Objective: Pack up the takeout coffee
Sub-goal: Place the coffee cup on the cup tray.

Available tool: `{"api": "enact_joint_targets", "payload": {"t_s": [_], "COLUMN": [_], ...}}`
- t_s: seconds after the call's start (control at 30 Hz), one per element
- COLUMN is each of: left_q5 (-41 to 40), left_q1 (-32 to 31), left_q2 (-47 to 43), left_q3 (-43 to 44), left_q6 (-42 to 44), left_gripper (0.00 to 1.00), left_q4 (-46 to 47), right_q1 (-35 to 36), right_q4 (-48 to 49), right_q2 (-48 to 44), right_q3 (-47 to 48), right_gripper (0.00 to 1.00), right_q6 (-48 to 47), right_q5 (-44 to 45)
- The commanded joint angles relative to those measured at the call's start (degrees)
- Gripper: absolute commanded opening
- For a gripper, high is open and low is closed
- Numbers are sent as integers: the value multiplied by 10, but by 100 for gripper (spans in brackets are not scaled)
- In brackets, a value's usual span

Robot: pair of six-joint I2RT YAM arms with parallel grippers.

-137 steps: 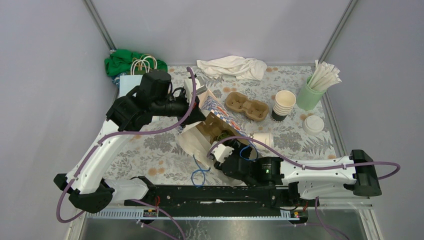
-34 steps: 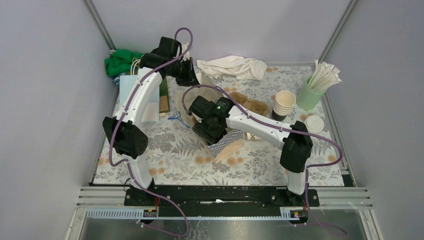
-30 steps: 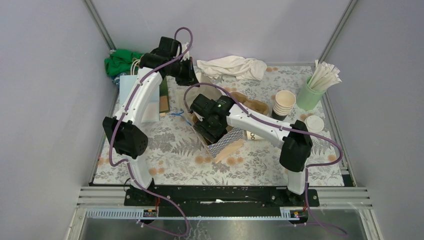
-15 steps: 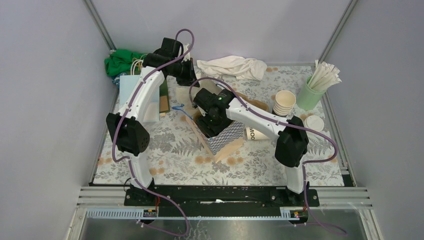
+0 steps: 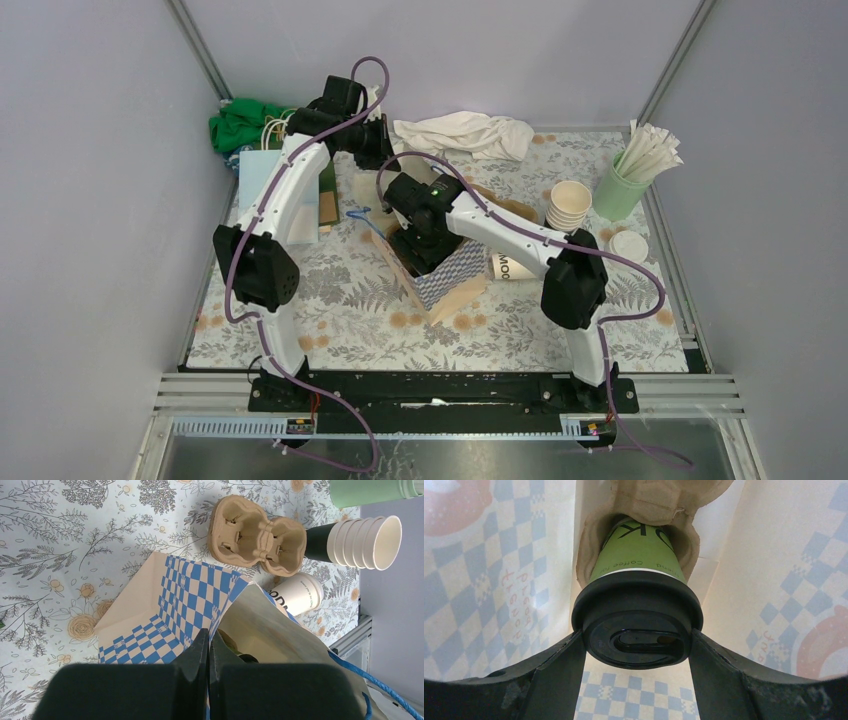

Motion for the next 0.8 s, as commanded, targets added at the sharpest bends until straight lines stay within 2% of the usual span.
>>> {"api": "enact_joint_targets", "payload": {"t_s": [0.0,0.4,0.77], "left_q5": [-5,-3,-7], "left_q1": [5,6,5], "left_q2": [-9,-18,-22], "left_q3": [0,-22,-32], "left_q6": [-3,-3,0], "left_gripper": [0,0,0], "left_q4": [42,49,52], "right_q1": [-10,-18,-18], "right_q4": [-4,53,88], "right_q2": [71,103,98], "right_q3": [-27,-57,-127], "right_gripper": [23,23,23], "right_q6": [12,19,28], "right_q5": [7,26,17]}}
